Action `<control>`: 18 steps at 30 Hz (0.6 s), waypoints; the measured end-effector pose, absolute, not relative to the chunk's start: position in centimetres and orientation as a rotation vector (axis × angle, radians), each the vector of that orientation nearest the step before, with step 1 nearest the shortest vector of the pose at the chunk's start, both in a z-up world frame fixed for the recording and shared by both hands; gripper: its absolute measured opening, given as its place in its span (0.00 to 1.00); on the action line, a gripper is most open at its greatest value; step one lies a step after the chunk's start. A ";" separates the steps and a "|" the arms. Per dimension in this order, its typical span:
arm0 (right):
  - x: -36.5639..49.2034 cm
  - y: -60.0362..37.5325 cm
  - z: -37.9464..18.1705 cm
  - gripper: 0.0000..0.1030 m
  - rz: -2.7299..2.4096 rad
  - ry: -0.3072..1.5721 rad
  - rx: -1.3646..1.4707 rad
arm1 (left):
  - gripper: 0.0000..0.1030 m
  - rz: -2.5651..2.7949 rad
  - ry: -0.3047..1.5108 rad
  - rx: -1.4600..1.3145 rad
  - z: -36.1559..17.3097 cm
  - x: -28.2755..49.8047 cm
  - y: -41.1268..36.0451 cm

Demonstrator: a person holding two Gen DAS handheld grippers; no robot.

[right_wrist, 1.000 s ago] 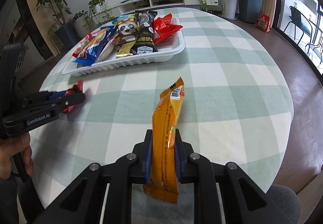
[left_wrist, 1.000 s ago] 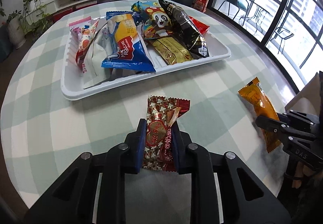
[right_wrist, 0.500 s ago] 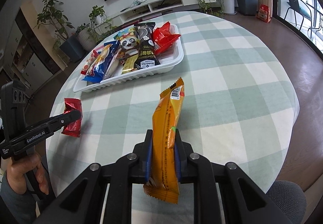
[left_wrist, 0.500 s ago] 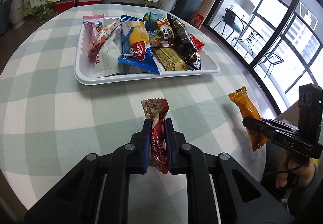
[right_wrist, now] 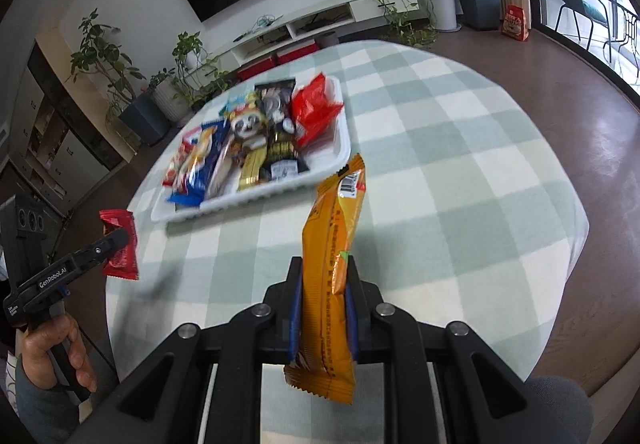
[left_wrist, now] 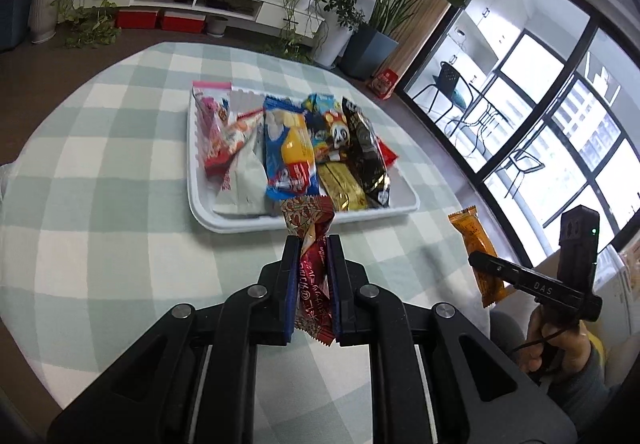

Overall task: Organize snacks
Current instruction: 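Carry the chocolate packet over the tray with left tool while right carries orange bar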

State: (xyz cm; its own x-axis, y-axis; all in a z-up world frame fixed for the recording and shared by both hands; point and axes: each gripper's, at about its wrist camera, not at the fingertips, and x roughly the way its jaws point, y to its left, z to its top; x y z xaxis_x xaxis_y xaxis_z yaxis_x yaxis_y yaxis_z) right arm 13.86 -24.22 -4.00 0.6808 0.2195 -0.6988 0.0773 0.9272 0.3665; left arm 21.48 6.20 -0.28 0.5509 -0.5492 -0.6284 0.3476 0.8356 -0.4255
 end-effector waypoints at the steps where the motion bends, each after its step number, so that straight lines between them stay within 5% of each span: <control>1: 14.3 -24.4 -3.2 0.19 0.083 0.809 0.385 | 0.11 -0.532 0.818 -0.267 0.5 22.0 6.7; 10: 21.5 -21.5 4.1 0.19 0.192 0.682 0.338 | 0.11 -0.524 0.772 -0.254 4.7 29.0 7.2; 18: 28.6 -16.9 1.4 0.19 0.233 0.750 0.303 | 0.11 -0.531 0.847 -0.206 3.0 35.4 4.5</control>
State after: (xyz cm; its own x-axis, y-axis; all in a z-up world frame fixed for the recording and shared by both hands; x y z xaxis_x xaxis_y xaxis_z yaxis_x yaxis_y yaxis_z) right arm 28.58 -16.92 1.42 0.7096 0.3140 -0.6307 -0.0997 0.9309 0.3513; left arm 35.38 4.47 2.97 0.5425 -0.5231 -0.6573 0.3636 0.8516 -0.3777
